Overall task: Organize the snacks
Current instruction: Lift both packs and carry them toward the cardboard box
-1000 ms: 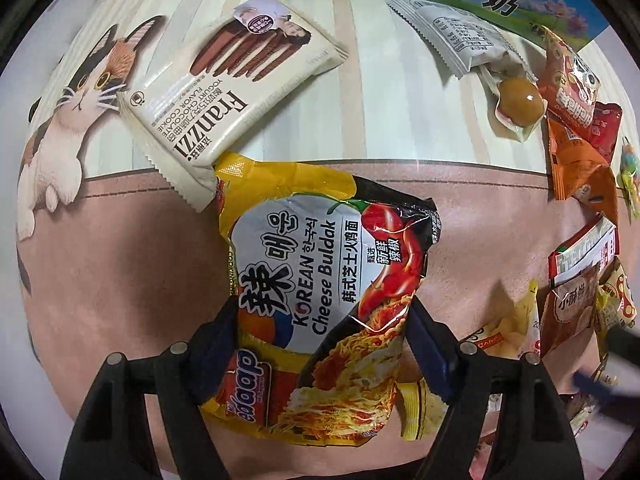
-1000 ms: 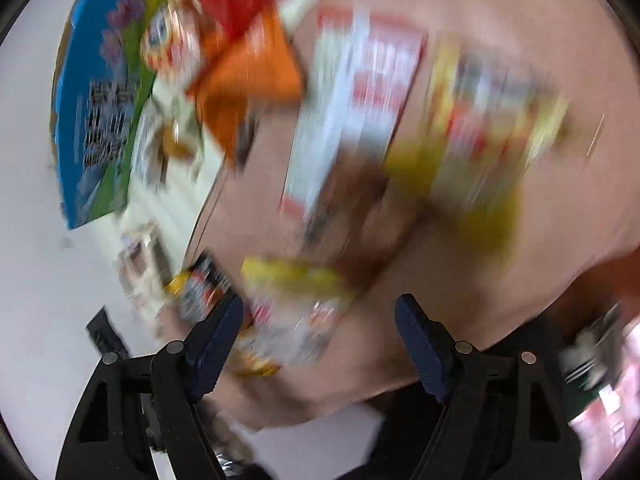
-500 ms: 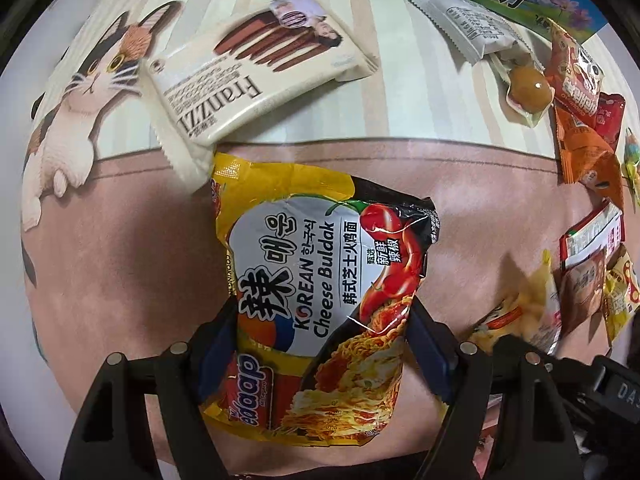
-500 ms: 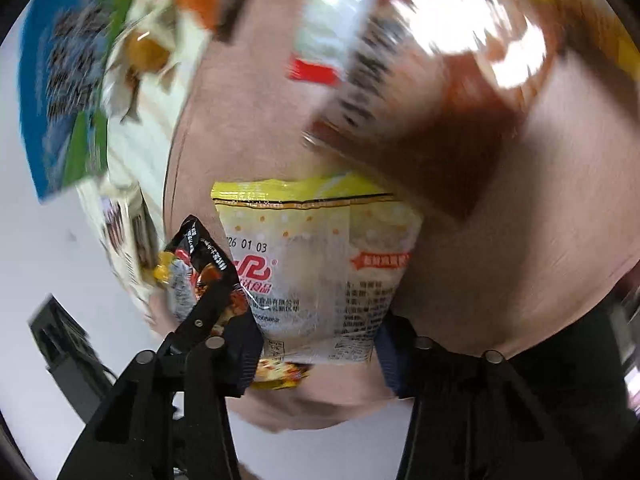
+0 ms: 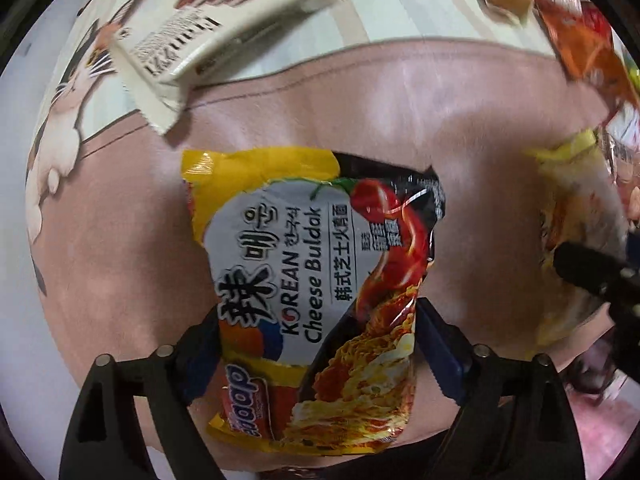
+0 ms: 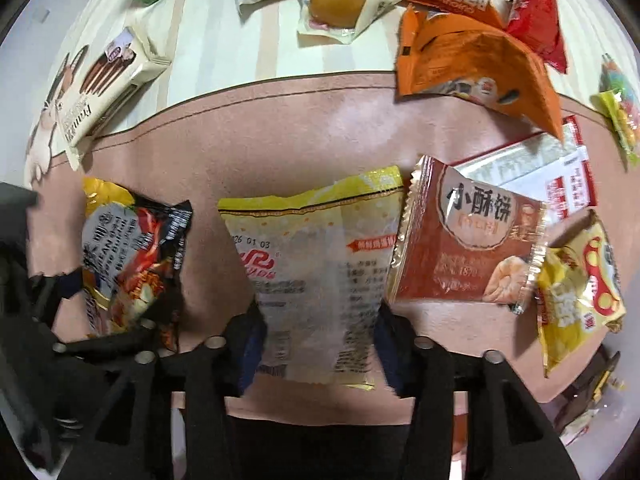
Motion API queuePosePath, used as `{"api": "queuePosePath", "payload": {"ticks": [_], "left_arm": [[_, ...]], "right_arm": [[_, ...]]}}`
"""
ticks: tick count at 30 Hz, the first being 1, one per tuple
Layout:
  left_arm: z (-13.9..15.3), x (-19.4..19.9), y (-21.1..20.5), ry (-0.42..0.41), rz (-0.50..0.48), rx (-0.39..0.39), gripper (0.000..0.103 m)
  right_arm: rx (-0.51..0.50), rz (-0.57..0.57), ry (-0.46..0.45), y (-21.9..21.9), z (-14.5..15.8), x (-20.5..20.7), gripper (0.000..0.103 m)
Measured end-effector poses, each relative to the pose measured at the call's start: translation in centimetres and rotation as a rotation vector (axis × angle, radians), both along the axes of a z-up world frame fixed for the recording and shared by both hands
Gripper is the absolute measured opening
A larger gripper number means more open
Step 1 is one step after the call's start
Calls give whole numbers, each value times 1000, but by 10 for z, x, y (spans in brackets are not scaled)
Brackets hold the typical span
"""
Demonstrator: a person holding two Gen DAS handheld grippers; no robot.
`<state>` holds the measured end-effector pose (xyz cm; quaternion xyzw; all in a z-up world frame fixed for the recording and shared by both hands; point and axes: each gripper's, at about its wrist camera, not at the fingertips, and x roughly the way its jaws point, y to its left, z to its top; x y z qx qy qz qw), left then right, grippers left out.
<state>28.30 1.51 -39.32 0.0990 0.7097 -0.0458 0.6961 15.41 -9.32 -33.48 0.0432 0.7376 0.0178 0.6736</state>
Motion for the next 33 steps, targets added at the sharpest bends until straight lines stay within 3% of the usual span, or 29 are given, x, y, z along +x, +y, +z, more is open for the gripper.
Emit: {"api": "queuePosePath", "payload": {"ticks": [8, 10, 17, 21, 23, 25, 28, 33], "left_arm": [[-14, 1, -11, -49, 61, -16, 84], [-11, 2, -9, -54, 107, -33, 83], [4, 23, 19, -2, 349, -152, 83], [-11, 35, 17, 39, 378, -131, 86], [-14, 33, 17, 30, 370, -117, 87], [-18, 26, 13, 8, 371, -102, 87], [-26, 16, -5, -24, 374, -72, 83], [-5, -5, -19, -73, 380, -31, 81]], "right_arm": [[27, -119, 12, -28, -7, -8, 58], [21, -128, -1, -38, -10, -16, 53], [-34, 32, -100, -26, 9, -22, 49], [13, 87, -83, -28, 7, -15, 51], [33, 107, -64, -33, 2, -10, 63], [43, 112, -41, -45, -4, -12, 66], [68, 99, -16, -57, -18, -21, 65], [67, 117, -61, -75, -19, -25, 51]]}}
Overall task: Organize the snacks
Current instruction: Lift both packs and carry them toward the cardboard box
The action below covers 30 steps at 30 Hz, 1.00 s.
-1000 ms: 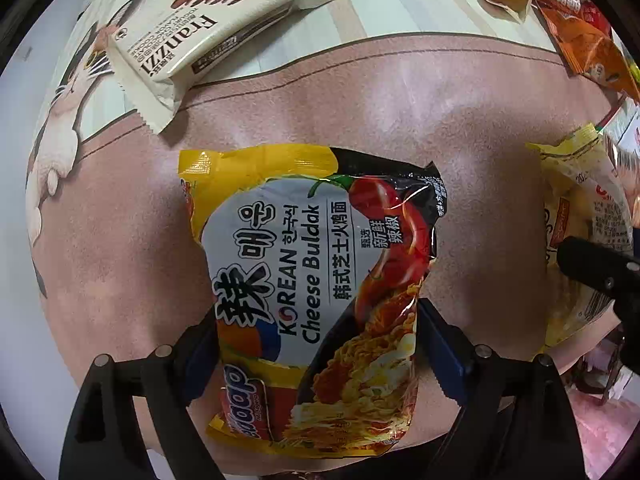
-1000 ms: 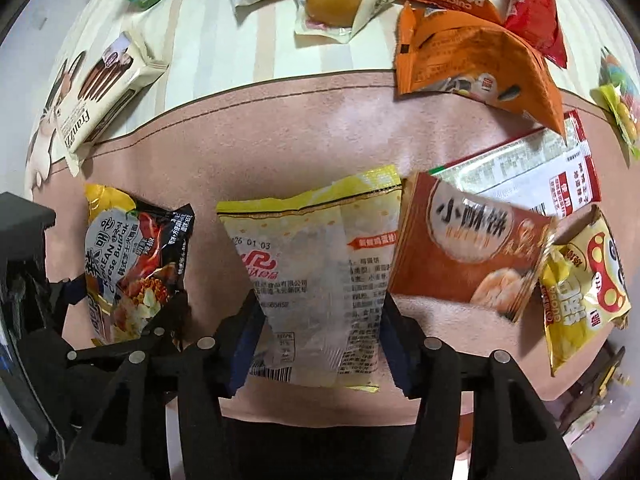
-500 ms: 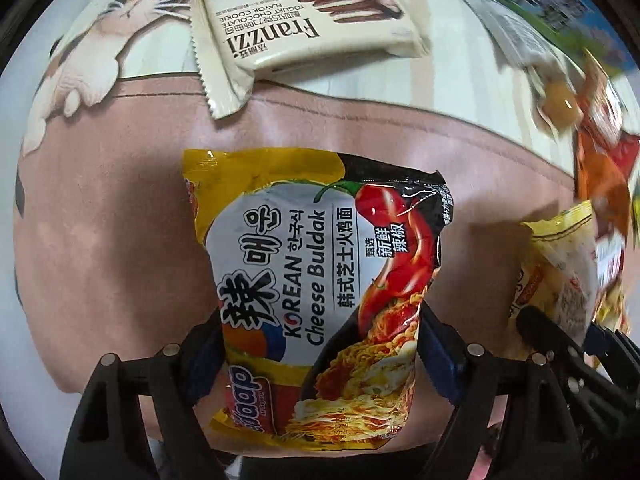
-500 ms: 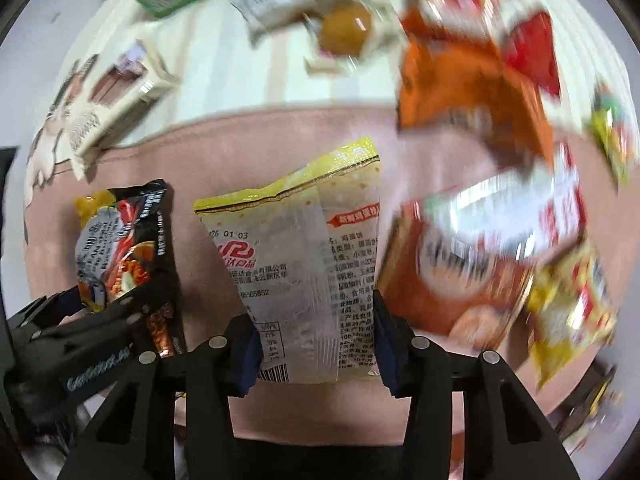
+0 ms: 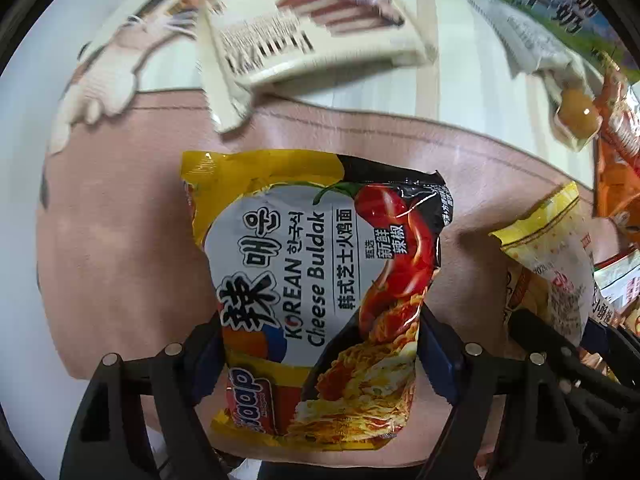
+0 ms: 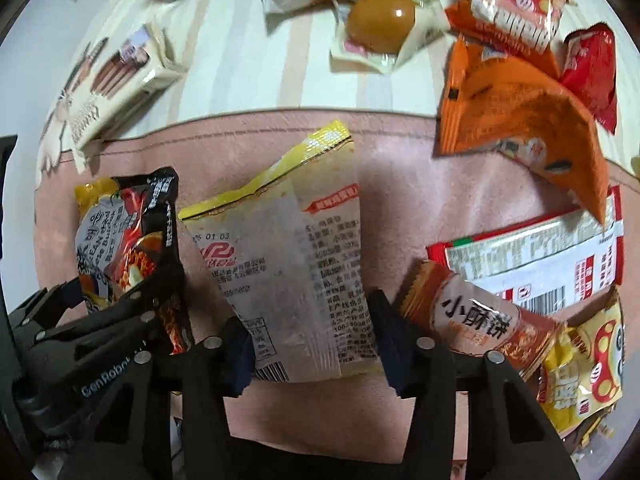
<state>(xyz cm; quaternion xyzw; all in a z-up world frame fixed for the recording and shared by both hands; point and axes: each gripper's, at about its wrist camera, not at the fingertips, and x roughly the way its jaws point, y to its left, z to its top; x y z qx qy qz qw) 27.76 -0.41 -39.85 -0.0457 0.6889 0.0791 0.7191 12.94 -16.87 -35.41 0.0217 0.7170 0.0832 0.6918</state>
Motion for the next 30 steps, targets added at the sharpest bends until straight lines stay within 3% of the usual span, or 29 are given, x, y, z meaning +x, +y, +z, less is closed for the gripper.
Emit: {"api": "queuePosePath", "payload": {"ticks": [4, 11, 20, 25, 30], "left_arm": [[27, -3, -16, -58, 12, -10, 79], [89, 7, -46, -201, 2, -41, 79], [271, 67, -10, -348, -75, -141, 79], [311, 123, -4, -403, -113, -154, 79], [321, 197, 4, -385, -120, -154, 79]], "right_arm": [[41, 8, -43, -12, 23, -5, 50], [123, 34, -173, -61, 104, -18, 49], [229, -16, -324, -107, 216, 25, 49], [229, -29, -397, -120, 252, 81, 49], [200, -57, -420, -134, 266, 141, 49]]}}
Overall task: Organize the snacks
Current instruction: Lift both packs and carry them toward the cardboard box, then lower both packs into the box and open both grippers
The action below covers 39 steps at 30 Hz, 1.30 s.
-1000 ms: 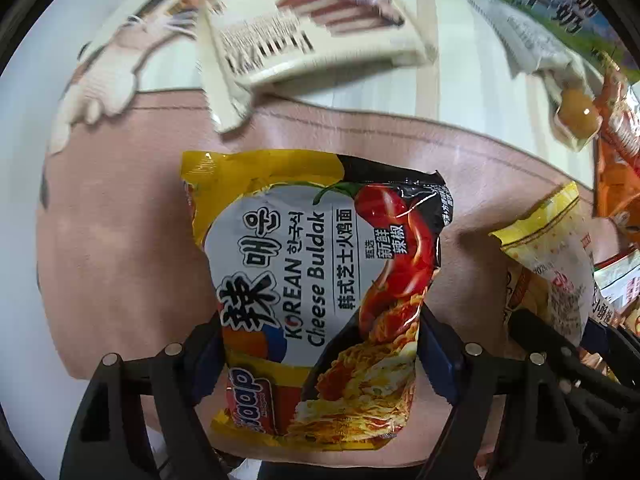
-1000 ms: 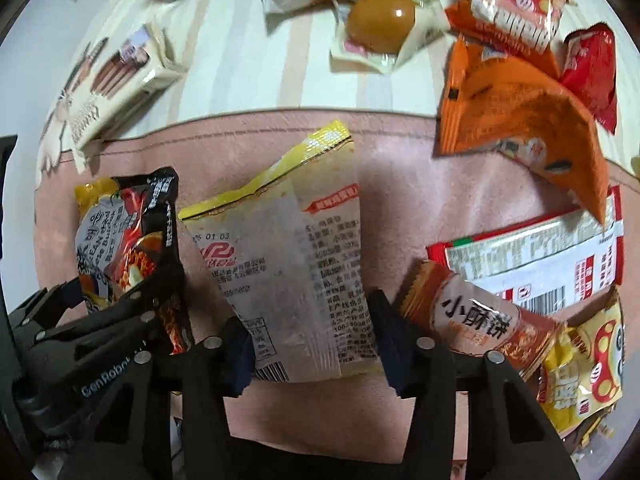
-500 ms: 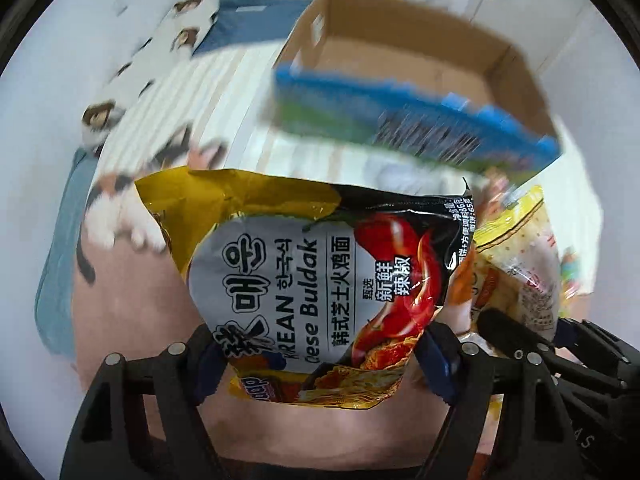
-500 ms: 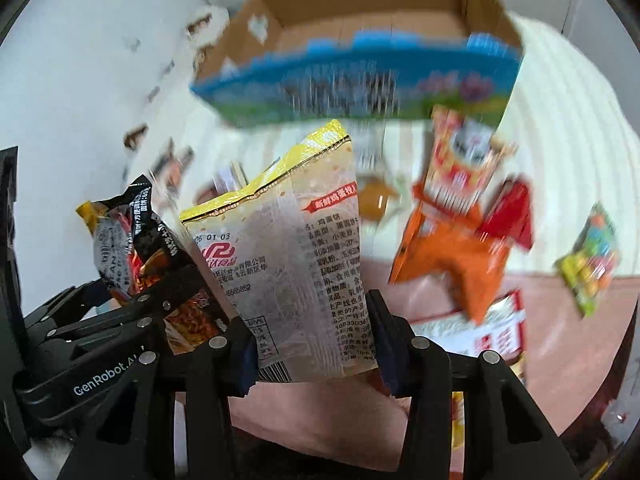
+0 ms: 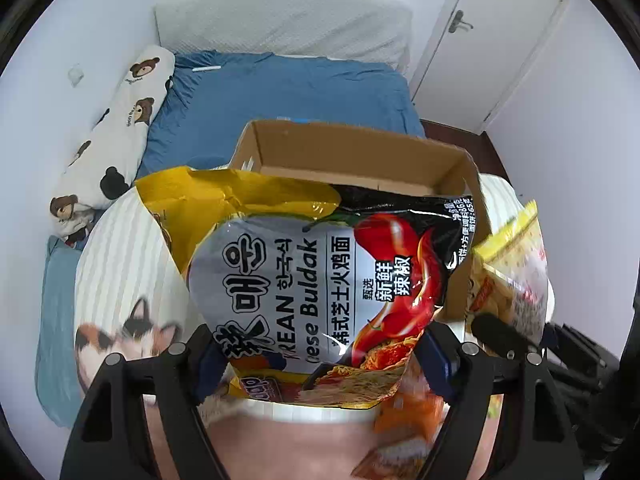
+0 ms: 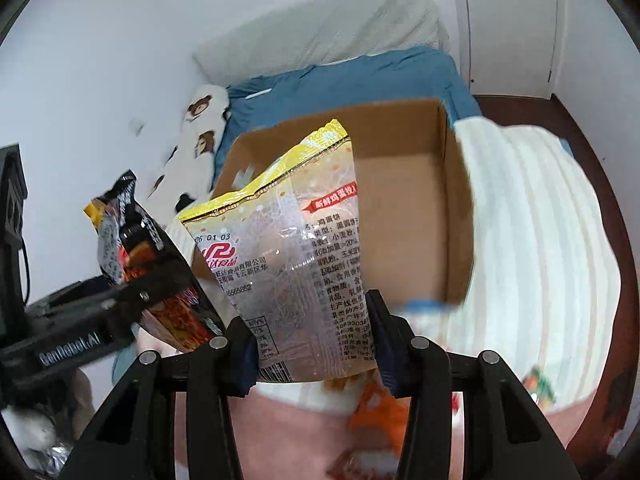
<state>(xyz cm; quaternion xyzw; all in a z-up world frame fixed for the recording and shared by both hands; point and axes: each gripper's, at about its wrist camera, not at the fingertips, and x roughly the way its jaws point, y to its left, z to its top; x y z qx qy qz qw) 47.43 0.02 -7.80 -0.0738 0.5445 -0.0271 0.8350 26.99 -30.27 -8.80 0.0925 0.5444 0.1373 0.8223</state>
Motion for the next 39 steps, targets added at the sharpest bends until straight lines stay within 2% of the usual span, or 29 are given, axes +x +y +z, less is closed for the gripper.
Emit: {"api": "queuePosePath", "payload": {"ticks": [3, 4, 7, 12, 15, 19, 24, 25, 26, 28, 29, 35, 39], "left_arm": [[-15, 46, -1, 71, -4, -20, 79], [-22, 61, -2, 99, -13, -20, 79], [-48, 95, -3, 171, -15, -24, 79], [-86, 140, -10, 277, -25, -33, 79], [-103, 157, -17, 310, -42, -14, 79], [-118, 173, -27, 347, -83, 12, 79], [-137, 186, -33, 397, -83, 35, 79], [-141, 188, -31, 403, -78, 32, 79], [-144, 188, -30, 409, -67, 31, 81], [-146, 190, -25, 405, -51, 7, 91], [-146, 191, -23, 399, -42, -2, 95], [-128, 184, -18, 347, -29, -31, 95], [-107, 168, -23, 279, -37, -4, 95]], "right_arm": [[-25, -6, 17, -4, -9, 39, 49], [-32, -10, 25, 11, -23, 54, 49], [-48, -18, 64, 20, -44, 99, 49], [-64, -33, 134, 28, -83, 146, 49], [-71, -32, 169, 45, -109, 170, 49], [-90, -36, 197, 51, -134, 197, 49], [-114, -41, 218, 53, -160, 226, 50], [-121, -43, 222, 54, -165, 230, 54], [-120, -35, 246, 54, -172, 235, 74], [-113, -39, 286, 54, -185, 243, 100], [-110, -40, 293, 53, -189, 246, 100], [-122, -39, 276, 48, -191, 243, 100], [-134, -30, 241, 47, -178, 231, 100]]}}
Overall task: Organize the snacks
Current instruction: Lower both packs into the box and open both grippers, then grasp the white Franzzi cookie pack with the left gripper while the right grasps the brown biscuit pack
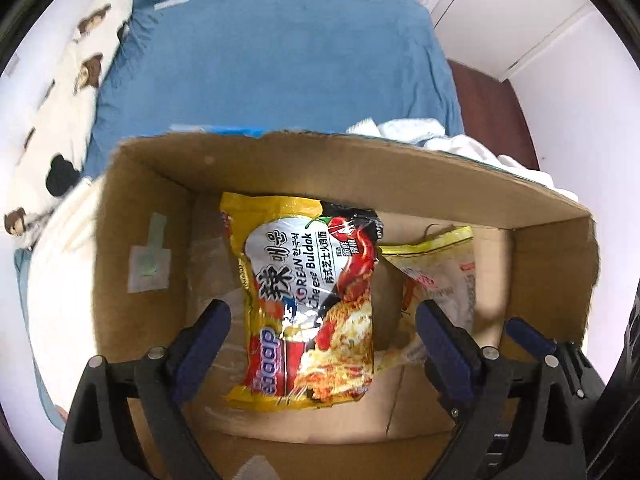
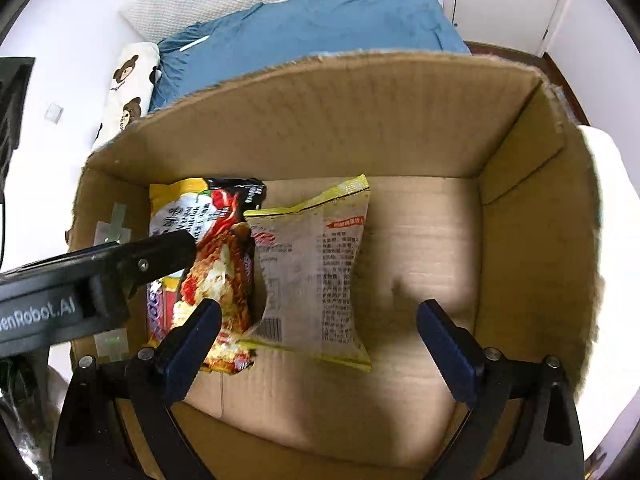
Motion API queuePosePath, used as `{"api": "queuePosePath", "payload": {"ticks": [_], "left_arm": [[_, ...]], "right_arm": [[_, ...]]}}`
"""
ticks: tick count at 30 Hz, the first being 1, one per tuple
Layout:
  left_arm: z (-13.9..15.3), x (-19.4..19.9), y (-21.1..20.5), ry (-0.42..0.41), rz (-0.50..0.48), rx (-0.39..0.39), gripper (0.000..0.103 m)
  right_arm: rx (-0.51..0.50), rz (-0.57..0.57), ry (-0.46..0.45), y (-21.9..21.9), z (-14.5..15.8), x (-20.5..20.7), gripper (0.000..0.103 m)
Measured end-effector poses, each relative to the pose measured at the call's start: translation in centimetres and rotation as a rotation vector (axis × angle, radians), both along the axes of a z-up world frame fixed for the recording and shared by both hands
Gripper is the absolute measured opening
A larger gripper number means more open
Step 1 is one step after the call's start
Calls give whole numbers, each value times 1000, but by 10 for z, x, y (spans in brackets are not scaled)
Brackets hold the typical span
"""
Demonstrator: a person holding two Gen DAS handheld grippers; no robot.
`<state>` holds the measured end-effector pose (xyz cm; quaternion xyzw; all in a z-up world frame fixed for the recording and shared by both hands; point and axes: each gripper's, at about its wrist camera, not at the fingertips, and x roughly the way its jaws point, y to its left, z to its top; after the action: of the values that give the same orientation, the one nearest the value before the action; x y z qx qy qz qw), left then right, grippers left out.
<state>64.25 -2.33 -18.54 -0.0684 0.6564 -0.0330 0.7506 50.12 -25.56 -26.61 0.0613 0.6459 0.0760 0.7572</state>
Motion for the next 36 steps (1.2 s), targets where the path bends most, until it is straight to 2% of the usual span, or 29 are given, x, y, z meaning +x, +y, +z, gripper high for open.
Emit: {"api": "queuePosePath", "payload": {"ticks": [5, 11, 22, 31, 36], "left_arm": [[29, -35, 14, -123, 43, 39, 95], [57, -89, 25, -221, 89, 96, 95], [110, -179, 21, -368, 79, 157, 95], [146, -243, 27, -448, 70, 132, 95], [146, -282, 39, -447, 97, 111, 95]], "right_arm": [[1, -4, -48, 0, 27, -26, 100], [-26, -5, -125, -12, 59, -72, 100], [-60, 46, -300, -17, 129, -163, 100], [-32, 24, -366, -16, 171, -234, 100], [5, -1, -348, -18, 174, -270, 100]]}}
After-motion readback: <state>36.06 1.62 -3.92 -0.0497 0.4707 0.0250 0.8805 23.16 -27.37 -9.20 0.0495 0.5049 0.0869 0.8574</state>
